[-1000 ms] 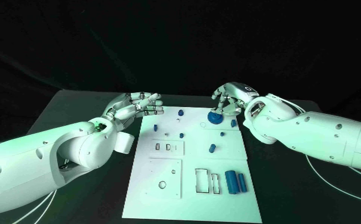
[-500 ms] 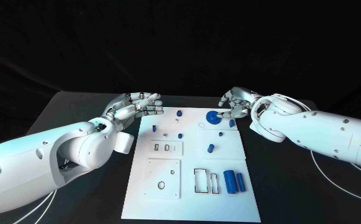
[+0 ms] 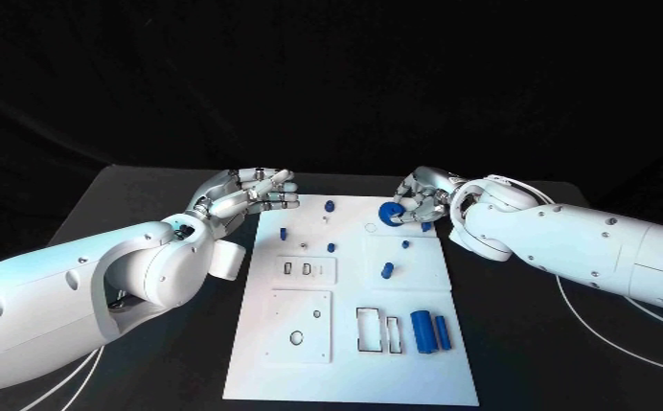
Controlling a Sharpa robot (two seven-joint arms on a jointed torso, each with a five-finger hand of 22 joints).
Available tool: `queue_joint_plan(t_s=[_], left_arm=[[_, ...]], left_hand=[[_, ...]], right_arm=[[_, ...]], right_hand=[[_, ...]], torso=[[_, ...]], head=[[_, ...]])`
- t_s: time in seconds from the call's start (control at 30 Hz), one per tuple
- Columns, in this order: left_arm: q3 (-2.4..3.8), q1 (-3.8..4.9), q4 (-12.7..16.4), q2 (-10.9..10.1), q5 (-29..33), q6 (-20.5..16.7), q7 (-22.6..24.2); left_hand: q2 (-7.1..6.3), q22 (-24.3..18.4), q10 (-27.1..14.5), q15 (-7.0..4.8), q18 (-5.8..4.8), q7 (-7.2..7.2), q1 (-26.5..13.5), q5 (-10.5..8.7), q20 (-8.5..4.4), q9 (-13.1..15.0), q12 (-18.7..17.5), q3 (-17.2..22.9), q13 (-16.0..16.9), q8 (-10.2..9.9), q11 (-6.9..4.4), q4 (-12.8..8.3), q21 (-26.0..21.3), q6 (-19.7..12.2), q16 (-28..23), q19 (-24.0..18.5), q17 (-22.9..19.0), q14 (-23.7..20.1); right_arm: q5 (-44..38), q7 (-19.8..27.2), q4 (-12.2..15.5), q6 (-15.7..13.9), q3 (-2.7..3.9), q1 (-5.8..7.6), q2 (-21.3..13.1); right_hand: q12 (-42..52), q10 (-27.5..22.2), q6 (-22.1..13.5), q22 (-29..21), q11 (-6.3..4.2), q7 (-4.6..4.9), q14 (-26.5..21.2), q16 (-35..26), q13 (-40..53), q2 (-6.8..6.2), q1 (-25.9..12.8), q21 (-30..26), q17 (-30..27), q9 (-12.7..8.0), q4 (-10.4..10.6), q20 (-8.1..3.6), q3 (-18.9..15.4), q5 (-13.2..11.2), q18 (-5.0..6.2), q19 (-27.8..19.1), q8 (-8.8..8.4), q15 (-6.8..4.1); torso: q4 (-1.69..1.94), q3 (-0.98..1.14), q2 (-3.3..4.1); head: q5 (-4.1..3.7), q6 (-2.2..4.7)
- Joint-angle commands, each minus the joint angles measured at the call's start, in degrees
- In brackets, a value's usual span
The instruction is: Assemble the parts on the task board
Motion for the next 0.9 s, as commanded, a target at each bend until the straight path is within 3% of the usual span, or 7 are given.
queue_joint_plan(t_s=[0.03,0.4,0.7,0.9], left_arm=[[0.04,0.07,0.1,0.1,-0.1,0.6,0.2],[0.04,0.07,0.1,0.0,-0.1,0.8,0.1],[0.05,0.07,0.1,-0.1,-0.5,1.0,0.0],[0.05,0.07,0.2,-0.1,-0.5,1.1,0.0]], left_hand=[[0.72,-0.1,0.0,0.20,0.69,1.37,0.0,0.37,0.07,0.1,-0.4,-0.4,0.0,-0.3,0.44,0.0,-0.3,-0.3,-0.2,0.2,0.0,-0.3],[0.72,-0.1,0.0,0.20,0.69,1.37,0.0,0.37,0.07,0.1,-0.4,-0.4,0.0,-0.3,0.44,0.0,-0.3,-0.3,-0.2,0.2,0.0,-0.3],[0.74,-0.1,0.1,0.21,0.70,1.37,0.0,0.51,0.08,0.1,-0.4,-0.6,0.1,-0.3,0.44,0.1,-0.3,-0.3,-0.2,0.2,0.1,-0.3],[0.78,-0.1,0.0,0.22,0.70,1.38,0.0,0.54,0.09,0.1,-0.4,-0.6,0.1,-0.3,0.45,0.1,-0.3,-0.4,-0.2,0.2,0.1,-0.3]], right_arm=[[-1.3,0.5,-0.3,1.0,0.01,-0.08,0.3],[-1.2,0.4,-0.9,1.3,0.01,-0.25,1.0],[-4.7,-1.0,-0.9,2.9,-0.05,-0.71,1.1],[-6.5,-2.0,-0.6,2.1,-0.06,-0.89,1.1]], right_hand=[[0.4,0.4,-0.2,0.2,0.06,0.20,6.1,0.3,1.6,0.14,0.5,0.4,15.0,0.1,0.3,0.12,0.1,0.3,-0.76,0.4,-0.13,0.35],[1.0,0.7,0.2,0.8,0.06,0.19,6.1,0.3,2.3,0.58,1.9,0.7,15.0,0.3,0.0,0.18,1.0,0.4,-0.82,0.5,0.04,0.39],[2.5,2.0,2.5,2.0,-0.37,-0.29,6.1,0.3,4.5,0.18,5.3,1.4,15.0,1.4,-0.8,-0.08,4.5,-0.4,-0.96,0.7,0.98,0.05],[2.8,2.2,3.3,2.4,-0.52,-0.46,6.1,0.3,4.9,-0.08,6.2,1.6,15.0,1.7,-1.1,-0.20,6.4,-0.5,-1.02,0.9,1.16,-0.08]], torso=[[-0.06,-0.01,0.00],[-0.16,0.04,-0.02],[-0.14,0.10,-0.04],[-0.18,0.07,-0.06]], head=[[0.08,-0.16],[0.19,-0.38],[0.39,-0.60],[0.38,-0.70]])
